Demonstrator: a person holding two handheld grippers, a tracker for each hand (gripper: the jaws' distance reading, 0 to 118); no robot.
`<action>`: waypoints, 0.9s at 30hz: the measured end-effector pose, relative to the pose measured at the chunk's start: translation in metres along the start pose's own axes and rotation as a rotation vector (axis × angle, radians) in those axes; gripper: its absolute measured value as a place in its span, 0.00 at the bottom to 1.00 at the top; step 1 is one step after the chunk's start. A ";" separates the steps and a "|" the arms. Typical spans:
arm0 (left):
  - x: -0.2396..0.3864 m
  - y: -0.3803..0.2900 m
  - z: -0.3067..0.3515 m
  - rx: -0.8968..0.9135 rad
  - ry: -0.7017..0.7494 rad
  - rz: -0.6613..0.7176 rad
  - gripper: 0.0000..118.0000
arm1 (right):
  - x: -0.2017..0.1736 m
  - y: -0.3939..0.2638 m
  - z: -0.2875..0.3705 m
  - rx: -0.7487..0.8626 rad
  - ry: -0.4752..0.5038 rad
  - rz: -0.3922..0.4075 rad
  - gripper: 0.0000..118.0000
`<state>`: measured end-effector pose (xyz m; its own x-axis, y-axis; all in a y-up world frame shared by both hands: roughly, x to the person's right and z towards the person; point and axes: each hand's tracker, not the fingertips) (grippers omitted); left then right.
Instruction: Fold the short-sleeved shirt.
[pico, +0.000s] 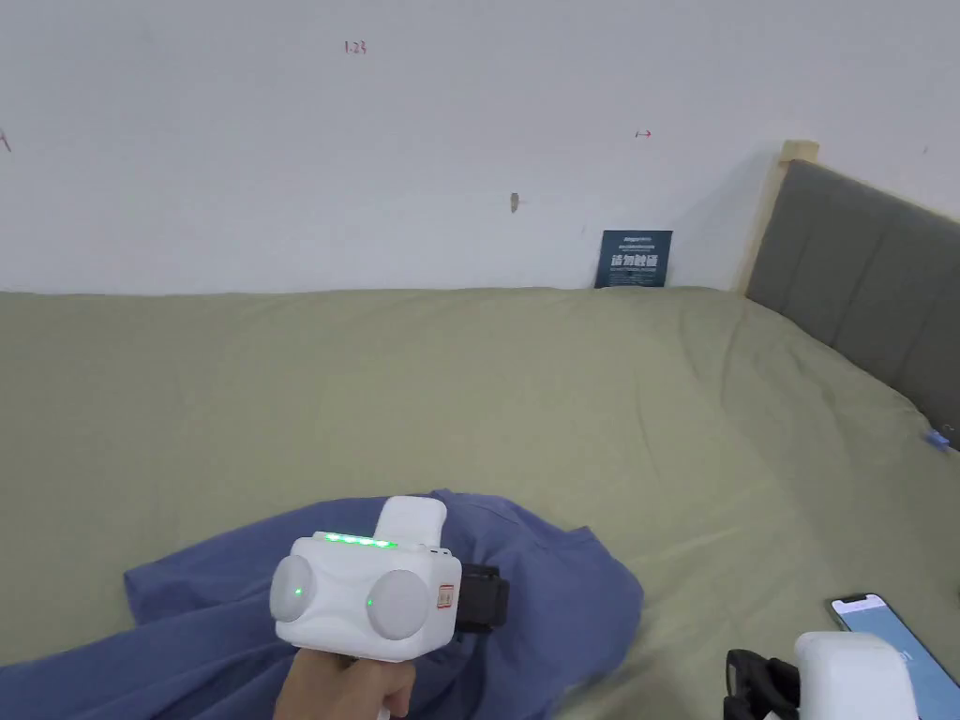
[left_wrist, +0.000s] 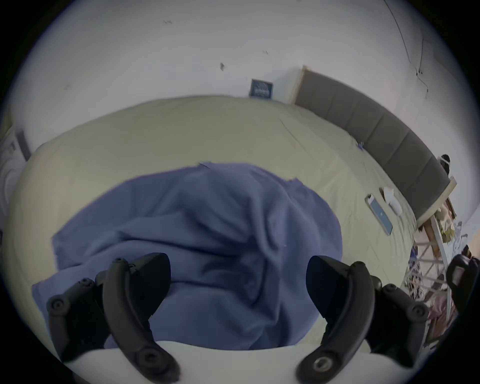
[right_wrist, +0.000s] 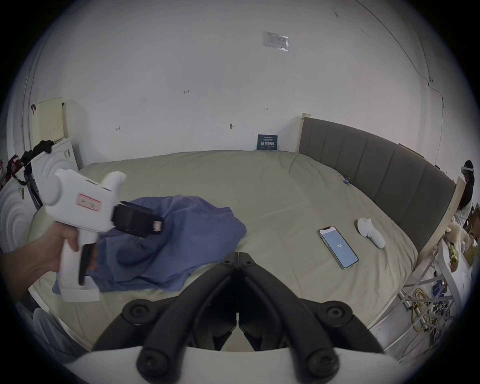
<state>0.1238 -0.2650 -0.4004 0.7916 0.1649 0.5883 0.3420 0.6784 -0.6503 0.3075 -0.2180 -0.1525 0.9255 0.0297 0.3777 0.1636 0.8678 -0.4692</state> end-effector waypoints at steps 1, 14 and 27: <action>-0.005 -0.001 0.025 0.048 0.000 0.012 0.92 | -0.002 0.002 0.001 0.009 0.002 -0.004 0.01; -0.065 -0.132 0.322 0.589 0.557 0.019 0.00 | -0.071 0.019 0.050 0.248 0.117 0.053 0.01; -0.140 -0.146 0.310 0.420 0.547 0.140 0.00 | -0.107 0.018 0.043 0.261 0.144 0.092 0.01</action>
<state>-0.1942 -0.1649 -0.2393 0.9926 -0.0383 0.1152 0.0813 0.9144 -0.3966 0.1966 -0.1843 -0.1665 0.9742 0.0597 0.2178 0.0009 0.9634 -0.2680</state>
